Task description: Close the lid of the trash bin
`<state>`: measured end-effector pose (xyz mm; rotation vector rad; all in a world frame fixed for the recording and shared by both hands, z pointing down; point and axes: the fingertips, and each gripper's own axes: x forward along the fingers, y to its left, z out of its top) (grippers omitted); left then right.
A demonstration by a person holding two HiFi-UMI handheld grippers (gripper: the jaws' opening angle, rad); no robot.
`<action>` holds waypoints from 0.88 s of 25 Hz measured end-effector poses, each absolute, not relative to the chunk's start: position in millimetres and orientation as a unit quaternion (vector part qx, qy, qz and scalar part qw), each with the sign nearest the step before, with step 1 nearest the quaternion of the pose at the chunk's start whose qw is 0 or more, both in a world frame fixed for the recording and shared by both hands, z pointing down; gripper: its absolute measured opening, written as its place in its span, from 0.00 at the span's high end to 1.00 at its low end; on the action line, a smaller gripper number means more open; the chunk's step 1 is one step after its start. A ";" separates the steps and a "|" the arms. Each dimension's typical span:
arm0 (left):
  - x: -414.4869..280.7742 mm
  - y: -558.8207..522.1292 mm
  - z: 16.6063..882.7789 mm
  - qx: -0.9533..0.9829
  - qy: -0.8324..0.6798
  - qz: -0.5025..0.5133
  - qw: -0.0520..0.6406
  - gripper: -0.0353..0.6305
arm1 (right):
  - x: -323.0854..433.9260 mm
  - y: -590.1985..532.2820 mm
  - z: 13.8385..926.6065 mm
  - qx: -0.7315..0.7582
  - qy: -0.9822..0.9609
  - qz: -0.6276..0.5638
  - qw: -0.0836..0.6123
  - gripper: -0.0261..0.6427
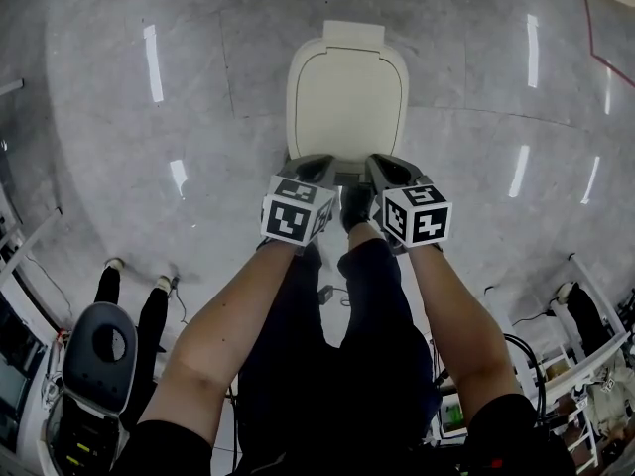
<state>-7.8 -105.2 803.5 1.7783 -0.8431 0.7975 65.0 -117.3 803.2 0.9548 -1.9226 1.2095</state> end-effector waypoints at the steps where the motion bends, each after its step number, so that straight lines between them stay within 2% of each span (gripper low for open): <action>1: -8.1 -104.9 801.8 0.730 -0.346 0.328 0.490 0.95 | 65.9 -118.0 800.1 0.365 -0.736 0.465 0.331 0.94; 5: -10.9 -109.8 771.3 0.736 -0.347 0.307 0.494 0.95 | 64.3 -135.6 754.2 0.357 -0.758 0.452 0.306 0.94; 10: -23.7 -144.7 676.3 0.752 -0.386 0.246 0.475 0.95 | 52.1 -169.9 660.3 0.350 -0.794 0.401 0.294 0.94; 13: -29.9 -174.4 602.9 0.774 -0.403 0.214 0.438 0.95 | 46.0 -191.7 591.9 0.348 -0.816 0.369 0.275 0.94; 19: -43.5 -261.6 439.5 0.828 -0.437 0.119 0.330 0.95 | 49.2 -270.4 443.3 0.381 -0.858 0.293 0.184 0.94; 22: -57.0 -261.2 354.9 0.829 -0.461 0.065 0.311 0.95 | 57.9 -269.2 367.6 0.395 -0.867 0.265 0.151 0.94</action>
